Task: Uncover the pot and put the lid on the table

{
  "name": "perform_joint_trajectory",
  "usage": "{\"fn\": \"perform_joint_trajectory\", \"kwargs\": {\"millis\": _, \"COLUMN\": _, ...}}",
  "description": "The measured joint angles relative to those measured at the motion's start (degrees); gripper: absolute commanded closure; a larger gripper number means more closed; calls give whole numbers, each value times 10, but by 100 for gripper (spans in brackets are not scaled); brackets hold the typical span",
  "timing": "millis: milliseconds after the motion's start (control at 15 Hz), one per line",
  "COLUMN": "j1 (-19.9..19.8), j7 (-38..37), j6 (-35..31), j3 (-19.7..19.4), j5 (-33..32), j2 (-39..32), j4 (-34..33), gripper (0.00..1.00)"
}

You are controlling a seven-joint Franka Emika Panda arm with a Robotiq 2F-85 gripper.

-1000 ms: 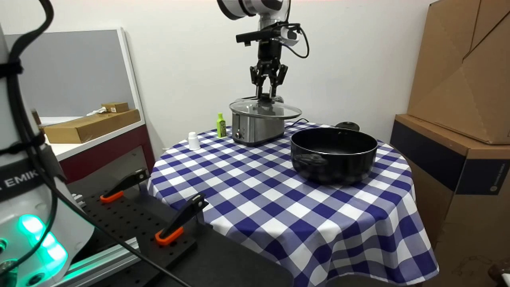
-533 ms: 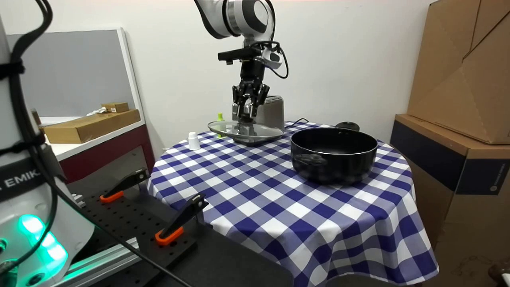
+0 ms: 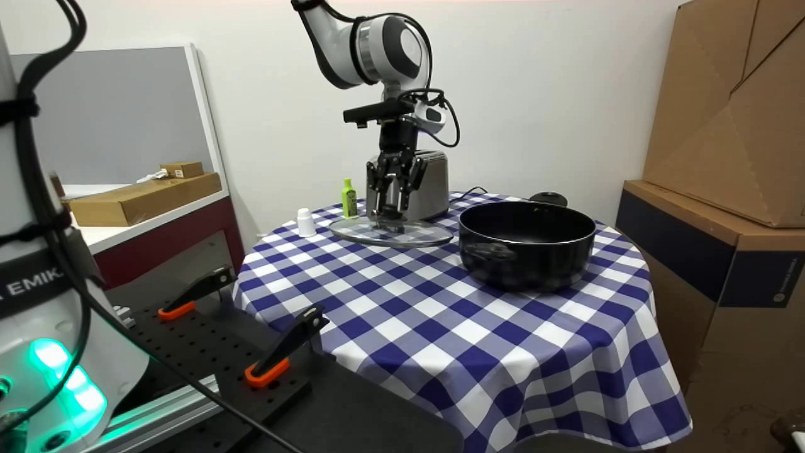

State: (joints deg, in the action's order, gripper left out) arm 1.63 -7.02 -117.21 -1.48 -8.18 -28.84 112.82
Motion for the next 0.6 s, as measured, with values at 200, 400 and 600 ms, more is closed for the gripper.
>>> {"fn": "perform_joint_trajectory", "kwargs": {"millis": 200, "j1": 7, "j7": 1, "j6": -30, "j3": 0, "j5": -21, "j2": -25, "j4": 4, "gripper": 75}}
{"fn": "perform_joint_trajectory", "kwargs": {"millis": 400, "j1": 12, "j7": 1, "j6": -63, "j3": 0, "j5": -27, "j2": -49, "j4": 5, "gripper": 75}}
{"fn": "perform_joint_trajectory", "kwargs": {"millis": 600, "j1": 14, "j7": 2, "j6": -90, "j3": 3, "j5": -27, "j2": -62, "j4": 5, "gripper": 75}}
